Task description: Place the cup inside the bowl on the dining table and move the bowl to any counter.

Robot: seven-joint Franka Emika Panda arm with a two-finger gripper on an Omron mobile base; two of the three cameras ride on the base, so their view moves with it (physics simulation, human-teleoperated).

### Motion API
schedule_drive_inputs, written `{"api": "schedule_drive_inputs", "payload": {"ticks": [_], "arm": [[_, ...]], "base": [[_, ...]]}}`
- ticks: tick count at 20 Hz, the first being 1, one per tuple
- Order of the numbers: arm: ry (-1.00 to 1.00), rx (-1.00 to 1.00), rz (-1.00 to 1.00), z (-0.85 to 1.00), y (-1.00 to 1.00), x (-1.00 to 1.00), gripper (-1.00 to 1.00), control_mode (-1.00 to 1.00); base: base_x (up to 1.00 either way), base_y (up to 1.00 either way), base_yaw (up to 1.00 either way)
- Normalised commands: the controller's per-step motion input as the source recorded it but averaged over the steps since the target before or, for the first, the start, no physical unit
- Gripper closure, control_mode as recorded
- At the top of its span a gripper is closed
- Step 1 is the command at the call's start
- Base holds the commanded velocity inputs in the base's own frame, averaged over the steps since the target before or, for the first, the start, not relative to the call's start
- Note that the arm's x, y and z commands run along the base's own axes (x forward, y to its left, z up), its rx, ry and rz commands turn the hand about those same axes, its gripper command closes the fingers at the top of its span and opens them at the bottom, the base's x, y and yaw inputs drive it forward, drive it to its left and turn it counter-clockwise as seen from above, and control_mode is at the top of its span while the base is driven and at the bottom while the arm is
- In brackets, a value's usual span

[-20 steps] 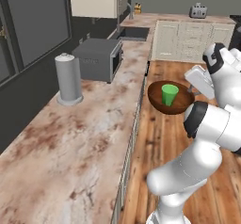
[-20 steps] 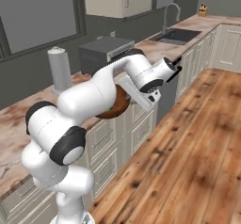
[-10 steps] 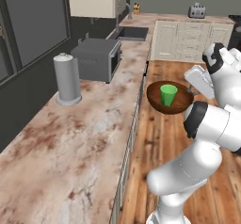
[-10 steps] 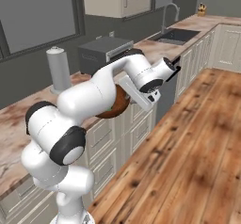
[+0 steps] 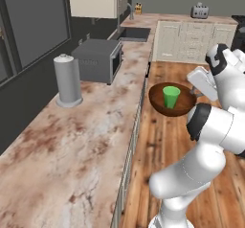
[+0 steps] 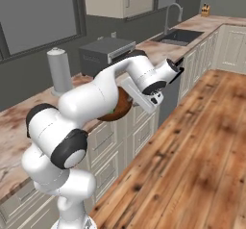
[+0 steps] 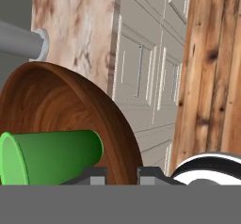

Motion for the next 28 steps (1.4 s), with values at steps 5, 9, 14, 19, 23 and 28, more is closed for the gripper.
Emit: {"api": "schedule_drive_inputs", "payload": {"ticks": [5, 9, 14, 19, 23, 28], "arm": [[0.0, 0.0, 0.0, 0.01, 0.24, -0.1, 1.0, -1.0], [0.02, 0.0, 0.0, 0.0, 0.54, -0.21, 1.0, -1.0], [0.01, 0.0, 0.0, -0.04, 0.69, -0.24, 1.0, -1.0], [0.0, 0.0, 0.01, -0.24, 0.86, -0.22, 1.0, -1.0], [0.02, 0.0, 0.01, -0.33, 0.8, 0.0, 1.0, -1.0], [0.03, 0.0, 0.05, -0.26, 0.6, 0.0, 1.0, -1.0]], "base": [[0.0, 0.0, 0.0], [0.0, 0.0, 0.0], [0.0, 0.0, 0.0], [0.0, 0.0, 0.0], [0.0, 0.0, 0.0], [0.0, 0.0, 0.0]]}}
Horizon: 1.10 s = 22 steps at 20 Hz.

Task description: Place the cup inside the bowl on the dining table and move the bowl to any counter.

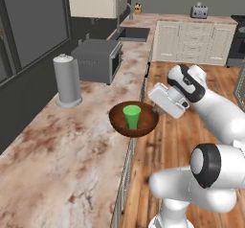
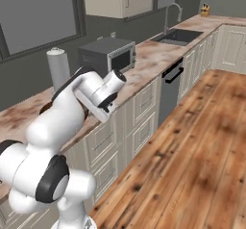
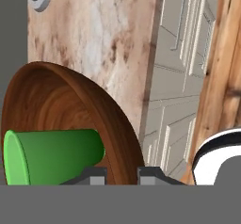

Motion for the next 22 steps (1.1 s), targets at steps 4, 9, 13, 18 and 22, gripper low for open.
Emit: {"api": "schedule_drive_inputs", "payload": {"ticks": [4, 9, 13, 18, 22], "arm": [[0.06, 0.0, 0.05, -0.15, 0.54, 0.0, 1.0, -1.0], [0.05, 0.0, 0.04, -0.25, 0.59, 0.02, 1.0, -1.0], [0.06, 0.03, 0.03, -0.06, 0.36, 0.12, 1.0, -1.0], [0.01, 0.11, 0.05, 0.0, 0.04, 0.02, 1.0, -1.0], [0.0, 0.01, 0.01, -0.1, 0.0, 0.0, 1.0, -1.0]], "base": [[0.0, 0.0, 0.0], [0.0, 0.0, 0.0], [0.0, 0.0, 0.0], [0.0, 0.0, 0.0], [0.0, 0.0, 0.0]]}}
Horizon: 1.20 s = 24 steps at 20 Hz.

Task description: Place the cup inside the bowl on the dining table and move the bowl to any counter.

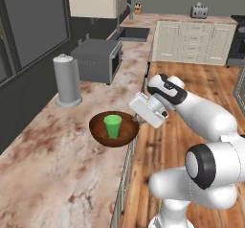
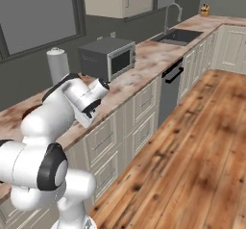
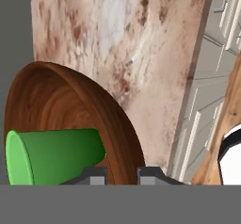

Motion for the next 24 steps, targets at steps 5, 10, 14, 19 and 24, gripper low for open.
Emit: {"api": "schedule_drive_inputs", "payload": {"ticks": [5, 10, 14, 19, 24], "arm": [[0.07, 0.0, 0.0, -0.16, 0.01, 0.0, 1.0, -1.0], [0.03, 0.0, 0.0, -0.15, 0.04, 0.0, 1.0, -1.0], [0.0, 0.0, 0.0, -0.33, 0.17, 0.0, 1.0, -1.0], [0.0, 0.0, 0.0, -0.26, 0.28, 0.0, 1.0, -1.0], [0.0, 0.0, 0.0, -0.12, 0.29, 0.0, 1.0, -1.0]], "base": [[0.0, 0.0, 0.0], [0.0, 0.0, 0.0], [0.0, 0.0, 0.0], [0.0, 0.0, 0.0], [0.0, 0.0, 0.0]]}}
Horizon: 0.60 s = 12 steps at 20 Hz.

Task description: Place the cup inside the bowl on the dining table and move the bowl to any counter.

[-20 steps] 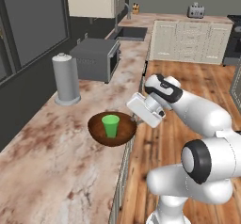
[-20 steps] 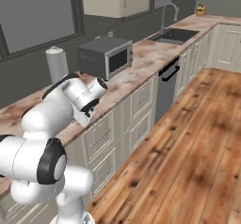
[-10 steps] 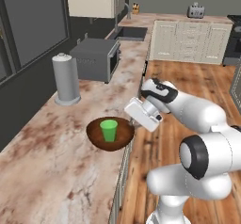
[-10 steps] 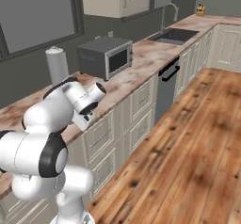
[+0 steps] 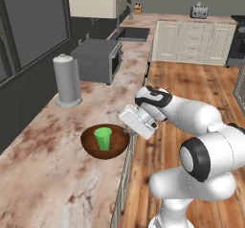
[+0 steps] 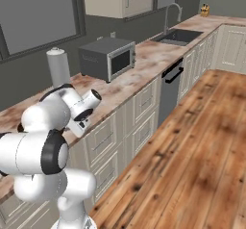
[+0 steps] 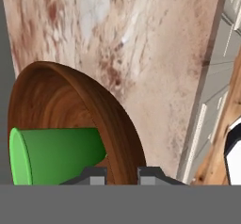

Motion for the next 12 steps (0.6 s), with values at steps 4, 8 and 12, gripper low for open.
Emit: {"api": "schedule_drive_inputs", "payload": {"ticks": [4, 8, 12], "arm": [[0.0, 0.0, 0.0, -0.17, 0.24, 0.0, 1.0, -1.0], [0.0, -0.03, 0.0, -0.09, 0.28, 0.0, 1.0, -1.0], [0.0, 0.0, 0.0, -0.04, 0.14, 0.0, 1.0, -1.0]], "base": [[0.0, 0.0, 0.0], [0.0, 0.0, 0.0], [0.0, 0.0, 0.0]]}}
